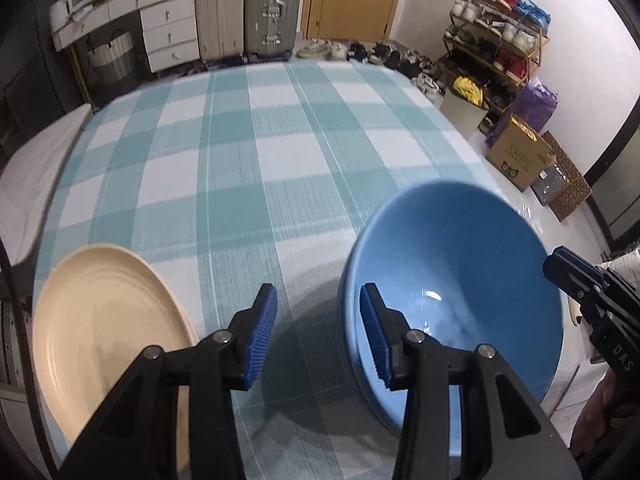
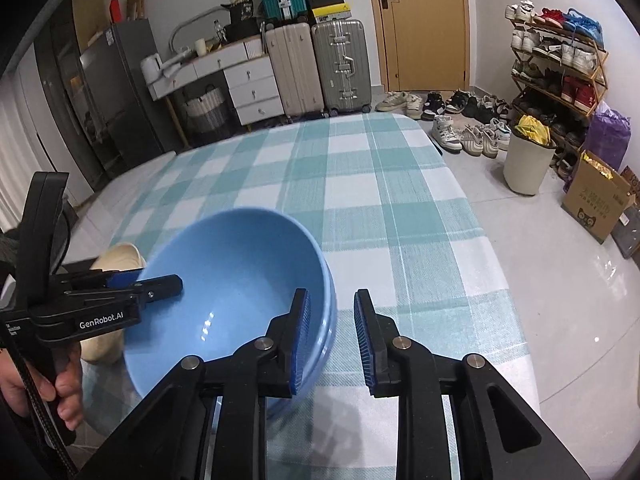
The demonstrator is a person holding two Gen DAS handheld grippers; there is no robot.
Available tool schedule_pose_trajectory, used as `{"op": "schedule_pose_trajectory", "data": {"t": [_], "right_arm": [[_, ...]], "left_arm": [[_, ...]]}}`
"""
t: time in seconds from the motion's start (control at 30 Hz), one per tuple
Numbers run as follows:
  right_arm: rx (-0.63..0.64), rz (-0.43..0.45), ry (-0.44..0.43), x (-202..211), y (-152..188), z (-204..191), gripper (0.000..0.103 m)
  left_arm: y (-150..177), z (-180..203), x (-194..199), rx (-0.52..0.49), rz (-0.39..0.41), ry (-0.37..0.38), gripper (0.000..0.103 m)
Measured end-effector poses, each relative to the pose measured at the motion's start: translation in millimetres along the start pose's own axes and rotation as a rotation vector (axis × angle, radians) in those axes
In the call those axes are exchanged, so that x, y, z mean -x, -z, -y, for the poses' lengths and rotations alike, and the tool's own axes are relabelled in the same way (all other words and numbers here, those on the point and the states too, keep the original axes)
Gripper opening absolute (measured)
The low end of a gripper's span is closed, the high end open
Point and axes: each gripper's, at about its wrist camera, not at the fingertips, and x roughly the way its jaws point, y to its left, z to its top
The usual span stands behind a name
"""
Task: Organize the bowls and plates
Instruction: 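Lower the light blue bowl onto the blue bowl stack and open both tools, then move both tools toward the stacked blue bowls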
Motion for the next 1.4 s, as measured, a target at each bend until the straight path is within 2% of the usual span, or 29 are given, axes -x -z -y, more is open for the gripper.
{"op": "schedule_pose_trajectory", "data": {"t": [0.1, 0.17, 0.2, 0.27, 0.33, 0.37, 0.4, 0.43, 0.47, 0.5, 0.57, 0.73, 0.77, 0.8, 0.87, 0.93, 1.0, 1.1, 1.17, 1.2, 1.3, 1.4], "right_arm": [[0.016, 0.011, 0.011, -0.3, -5.6, -3.9, 0.024], [0.021, 0.017, 0.018, 0.5, -7.4, -5.3, 0.024], [0.022, 0.022, 0.017, 1.8, -8.0, -5.9, 0.024], [0.034, 0.057, 0.013, 10.1, -8.4, -7.4, 0.025], [0.052, 0.112, 0.017, 22.8, -9.0, -9.7, 0.030], [0.058, 0.134, 0.015, 28.4, -8.8, -10.6, 0.036], [0.063, 0.170, 0.008, 36.9, -7.9, -12.1, 0.050], [0.065, 0.202, 0.002, 44.9, -6.9, -13.8, 0.058], [0.067, 0.231, 0.000, 51.7, -5.3, -15.8, 0.072], [0.076, 0.273, 0.000, 60.6, -1.9, -19.2, 0.081], [0.104, 0.324, 0.011, 74.0, 3.4, -27.3, 0.086], [0.219, 0.340, 0.031, 88.3, 18.3, -60.1, 0.088], [0.234, 0.344, 0.034, 90.6, 21.5, -65.4, 0.089], [0.244, 0.353, 0.037, 94.1, 25.5, -70.8, 0.093], [0.245, 0.365, 0.012, 100.2, 33.4, -79.2, 0.097], [0.231, 0.375, -0.033, 105.1, 41.2, -85.1, 0.097], [0.236, 0.373, -0.038, 110.1, 45.9, -91.0, 0.097], [0.249, 0.400, -0.034, 120.2, 52.0, -96.1, 0.098], [0.237, 0.417, -0.038, 128.6, 55.1, -96.5, 0.098], [0.225, 0.425, -0.045, 132.3, 56.4, -95.4, 0.101], [0.178, 0.434, -0.075, 139.5, 60.1, -89.1, 0.101], [0.134, 0.399, -0.086, 139.0, 59.4, -83.4, 0.101]], "left_arm": [[-2.4, -0.8, 1.4, 0.014, 0.005, 0.013, 0.044], [-0.1, 0.3, 9.7, 0.027, 0.052, 0.014, 0.044], [1.1, 1.7, 14.1, 0.025, 0.076, 0.005, 0.049], [5.0, 2.9, 26.0, 0.043, 0.130, -0.023, 0.053], [8.6, 4.6, 34.6, 0.049, 0.148, -0.036, 0.053], [11.1, 5.5, 39.3, 0.046, 0.155, -0.038, 0.054], [13.9, 5.8, 43.6, 0.046, 0.167, -0.044, 0.054], [16.1, 5.4, 46.4, 0.048, 0.175, -0.053, 0.054], [20.5, 5.2, 52.2, 0.049, 0.190, -0.074, 0.055], [24.2, 4.4, 56.4, 0.051, 0.201, -0.086, 0.056], [31.1, 3.5, 63.4, 0.049, 0.214, -0.109, 0.057], [48.8, 0.3, 81.3, 0.058, 0.237, -0.147, 0.058], [52.0, -0.9, 85.0, 0.067, 0.245, -0.147, 0.062], [55.3, -2.0, 89.2, 0.078, 0.258, -0.148, 0.074], [62.3, -2.4, 98.7, 0.094, 0.304, -0.169, 0.091], [69.6, -0.3, 113.2, 0.081, 0.366, -0.199, 0.091], [75.9, 1.4, 128.4, 0.059, 0.415, -0.223, 0.095], [83.5, -2.9, 145.0, 0.086, 0.478, -0.259, 0.096], [90.0, -7.5, 154.3, 0.115, 0.526, -0.281, 0.103], [92.7, -9.1, 157.3, 0.124, 0.544, -0.281, 0.103], [97.5, -11.6, 160.9, 0.143, 0.558, -0.253, 0.103], [98.1, -8.7, 158.8, 0.145, 0.546, -0.238, 0.103]]}}
